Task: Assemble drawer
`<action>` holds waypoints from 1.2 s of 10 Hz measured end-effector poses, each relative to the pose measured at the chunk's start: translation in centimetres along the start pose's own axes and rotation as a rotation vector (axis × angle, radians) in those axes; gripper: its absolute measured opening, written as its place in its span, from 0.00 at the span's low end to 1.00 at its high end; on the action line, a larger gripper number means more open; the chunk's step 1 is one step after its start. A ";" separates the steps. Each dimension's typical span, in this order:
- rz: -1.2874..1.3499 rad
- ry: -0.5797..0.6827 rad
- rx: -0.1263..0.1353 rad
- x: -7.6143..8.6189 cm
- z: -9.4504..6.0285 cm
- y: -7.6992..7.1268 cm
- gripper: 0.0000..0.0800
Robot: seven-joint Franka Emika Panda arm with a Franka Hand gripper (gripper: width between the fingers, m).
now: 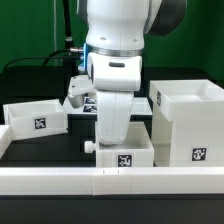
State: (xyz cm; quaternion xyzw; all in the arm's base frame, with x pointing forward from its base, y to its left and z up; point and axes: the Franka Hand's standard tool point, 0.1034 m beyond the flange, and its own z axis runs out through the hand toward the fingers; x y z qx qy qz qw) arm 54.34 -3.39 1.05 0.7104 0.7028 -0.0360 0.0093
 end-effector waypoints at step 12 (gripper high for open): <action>-0.060 -0.010 -0.081 1.4 0.0 0.7 0.05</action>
Offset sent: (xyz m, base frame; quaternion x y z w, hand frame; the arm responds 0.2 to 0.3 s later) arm 0.0000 0.0000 0.0000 -0.0650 0.0000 0.0000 0.9979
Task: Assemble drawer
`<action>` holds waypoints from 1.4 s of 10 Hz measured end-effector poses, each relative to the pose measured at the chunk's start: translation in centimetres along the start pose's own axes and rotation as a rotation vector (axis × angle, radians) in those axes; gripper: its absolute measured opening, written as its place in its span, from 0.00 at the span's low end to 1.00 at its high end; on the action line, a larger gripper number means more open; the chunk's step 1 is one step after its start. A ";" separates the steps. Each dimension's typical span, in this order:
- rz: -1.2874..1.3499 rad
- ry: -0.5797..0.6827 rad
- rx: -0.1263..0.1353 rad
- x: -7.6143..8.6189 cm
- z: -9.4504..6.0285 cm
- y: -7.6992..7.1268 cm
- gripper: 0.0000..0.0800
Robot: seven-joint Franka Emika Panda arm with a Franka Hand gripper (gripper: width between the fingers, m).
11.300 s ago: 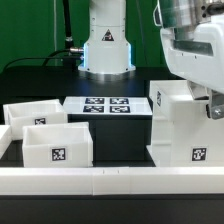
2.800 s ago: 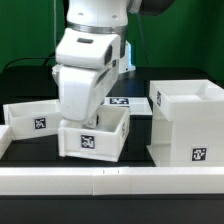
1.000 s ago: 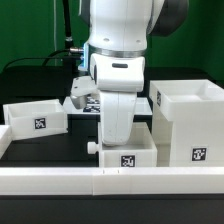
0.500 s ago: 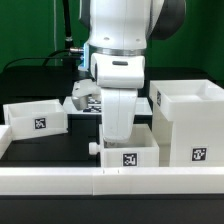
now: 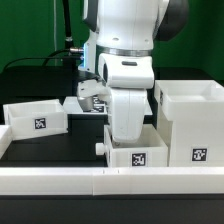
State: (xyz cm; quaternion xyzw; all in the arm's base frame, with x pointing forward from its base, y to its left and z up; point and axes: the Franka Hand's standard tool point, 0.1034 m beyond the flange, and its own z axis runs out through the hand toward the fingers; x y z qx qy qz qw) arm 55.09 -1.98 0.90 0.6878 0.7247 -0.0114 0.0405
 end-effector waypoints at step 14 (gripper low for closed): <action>0.074 -0.004 0.052 0.7 -0.1 -0.3 0.05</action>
Offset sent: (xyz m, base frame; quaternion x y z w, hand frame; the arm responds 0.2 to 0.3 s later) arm 0.0000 0.0000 0.0000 0.0000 0.0000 0.0000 1.0000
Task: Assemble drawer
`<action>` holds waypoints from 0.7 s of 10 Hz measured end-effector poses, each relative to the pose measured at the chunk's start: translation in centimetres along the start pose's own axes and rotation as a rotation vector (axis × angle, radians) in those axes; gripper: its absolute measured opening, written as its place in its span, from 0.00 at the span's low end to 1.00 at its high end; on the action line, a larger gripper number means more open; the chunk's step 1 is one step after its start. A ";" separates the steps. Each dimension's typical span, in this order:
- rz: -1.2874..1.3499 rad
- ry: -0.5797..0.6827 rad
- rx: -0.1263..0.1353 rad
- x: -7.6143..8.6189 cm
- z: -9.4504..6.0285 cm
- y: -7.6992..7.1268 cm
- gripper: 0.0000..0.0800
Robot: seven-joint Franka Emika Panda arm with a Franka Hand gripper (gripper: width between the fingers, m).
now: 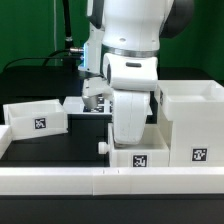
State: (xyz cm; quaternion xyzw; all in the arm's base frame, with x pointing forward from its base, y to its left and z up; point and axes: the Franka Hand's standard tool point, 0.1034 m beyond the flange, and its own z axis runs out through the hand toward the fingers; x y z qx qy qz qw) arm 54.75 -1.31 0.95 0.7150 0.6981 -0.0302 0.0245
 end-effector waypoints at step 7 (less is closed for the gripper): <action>0.038 -0.001 -0.001 0.5 0.0 0.0 0.05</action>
Offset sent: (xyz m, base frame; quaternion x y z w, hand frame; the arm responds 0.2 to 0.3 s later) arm 0.0000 0.0000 0.0000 0.0000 0.0000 0.0000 1.0000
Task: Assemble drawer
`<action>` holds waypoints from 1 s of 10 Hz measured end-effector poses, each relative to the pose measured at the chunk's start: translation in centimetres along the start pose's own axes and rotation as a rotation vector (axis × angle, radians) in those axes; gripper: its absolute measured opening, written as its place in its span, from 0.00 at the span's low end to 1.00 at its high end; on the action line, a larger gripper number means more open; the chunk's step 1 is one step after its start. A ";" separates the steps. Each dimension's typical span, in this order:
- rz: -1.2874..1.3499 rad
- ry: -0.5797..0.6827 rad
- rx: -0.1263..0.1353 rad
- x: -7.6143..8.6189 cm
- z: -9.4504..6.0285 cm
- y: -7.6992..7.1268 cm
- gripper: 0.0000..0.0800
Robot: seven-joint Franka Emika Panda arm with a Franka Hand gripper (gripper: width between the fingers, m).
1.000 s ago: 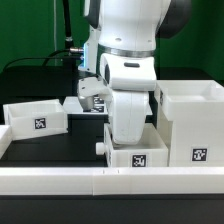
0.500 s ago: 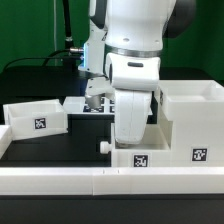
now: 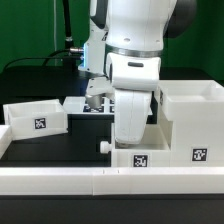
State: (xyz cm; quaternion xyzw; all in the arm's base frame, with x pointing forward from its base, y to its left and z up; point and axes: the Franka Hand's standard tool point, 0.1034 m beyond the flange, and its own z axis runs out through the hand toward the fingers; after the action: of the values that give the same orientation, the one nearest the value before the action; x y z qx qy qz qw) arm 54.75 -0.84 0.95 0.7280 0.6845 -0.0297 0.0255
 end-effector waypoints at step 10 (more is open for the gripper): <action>-0.026 0.003 -0.016 -0.1 0.0 0.1 0.05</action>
Offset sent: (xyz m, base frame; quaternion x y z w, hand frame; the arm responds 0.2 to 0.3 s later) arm 0.0036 -0.0031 0.0023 0.0083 -0.0045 -0.0379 0.9992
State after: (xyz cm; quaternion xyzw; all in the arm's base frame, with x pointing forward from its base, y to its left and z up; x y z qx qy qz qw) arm 54.87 -0.96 0.91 0.7187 0.6943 -0.0237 0.0299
